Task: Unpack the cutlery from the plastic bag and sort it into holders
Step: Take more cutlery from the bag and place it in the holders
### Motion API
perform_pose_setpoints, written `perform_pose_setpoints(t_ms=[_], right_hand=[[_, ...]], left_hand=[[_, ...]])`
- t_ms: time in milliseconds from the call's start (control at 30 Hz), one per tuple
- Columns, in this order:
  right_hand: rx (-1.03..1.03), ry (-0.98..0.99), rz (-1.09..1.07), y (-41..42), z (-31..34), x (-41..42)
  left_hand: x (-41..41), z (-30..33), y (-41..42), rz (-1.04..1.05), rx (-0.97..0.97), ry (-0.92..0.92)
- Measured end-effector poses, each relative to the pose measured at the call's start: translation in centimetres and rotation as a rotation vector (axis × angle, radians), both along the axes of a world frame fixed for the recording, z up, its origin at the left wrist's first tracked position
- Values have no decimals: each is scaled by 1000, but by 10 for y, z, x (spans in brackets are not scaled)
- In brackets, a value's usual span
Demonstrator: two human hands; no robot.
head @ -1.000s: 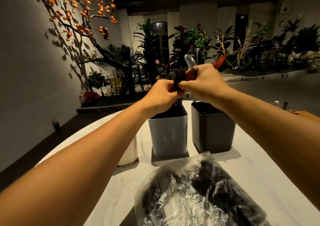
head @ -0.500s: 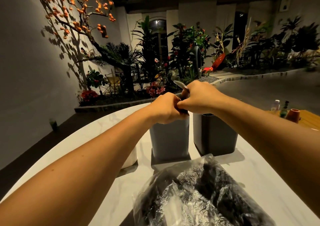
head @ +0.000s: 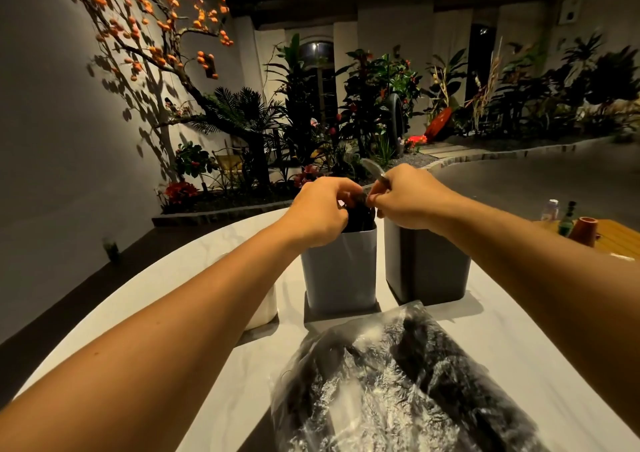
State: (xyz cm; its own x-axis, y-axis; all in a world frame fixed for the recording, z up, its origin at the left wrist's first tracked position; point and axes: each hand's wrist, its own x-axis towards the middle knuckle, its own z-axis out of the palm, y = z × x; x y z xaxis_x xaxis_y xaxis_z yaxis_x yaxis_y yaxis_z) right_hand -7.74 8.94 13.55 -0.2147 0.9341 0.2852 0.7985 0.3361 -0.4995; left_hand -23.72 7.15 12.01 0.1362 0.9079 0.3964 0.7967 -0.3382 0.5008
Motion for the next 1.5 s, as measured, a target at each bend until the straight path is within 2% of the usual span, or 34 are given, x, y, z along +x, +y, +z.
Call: perform_pose_setpoints(t_ms=[167, 267, 367, 533, 667, 767, 1000, 1233, 1333, 1433, 1500], right_hand=[[-147, 59, 46, -9, -2, 1], [-176, 206, 82, -13, -2, 1], [-204, 366, 139, -23, -1, 0], [-215, 603, 195, -45, 0, -4], [-232, 659, 198, -60, 2, -2], [-303, 709, 237, -81, 2, 5], [-353, 546, 254, -117, -3, 22], [-386, 550, 325, -124, 1, 34], [-299, 525, 341, -123, 2, 41], [-140, 610, 278, -121, 5, 47], [-129, 643, 266, -119, 6, 50]], left_hand=[[-4, -3, -4, 56, -60, 370], [-6, -6, -5, 121, -22, 433], [0, -1, -14, 134, 65, 259], [13, 6, -41, 126, -59, -81], [23, 13, -68, -75, -308, -328], [27, 15, -88, -245, -381, -486], [35, 7, -121, -361, -394, -582], [43, 5, -133, -374, -365, -746], [44, 6, -129, -325, -302, -771], [44, 5, -121, -279, -268, -777], [45, 3, -115, -255, -239, -767]])
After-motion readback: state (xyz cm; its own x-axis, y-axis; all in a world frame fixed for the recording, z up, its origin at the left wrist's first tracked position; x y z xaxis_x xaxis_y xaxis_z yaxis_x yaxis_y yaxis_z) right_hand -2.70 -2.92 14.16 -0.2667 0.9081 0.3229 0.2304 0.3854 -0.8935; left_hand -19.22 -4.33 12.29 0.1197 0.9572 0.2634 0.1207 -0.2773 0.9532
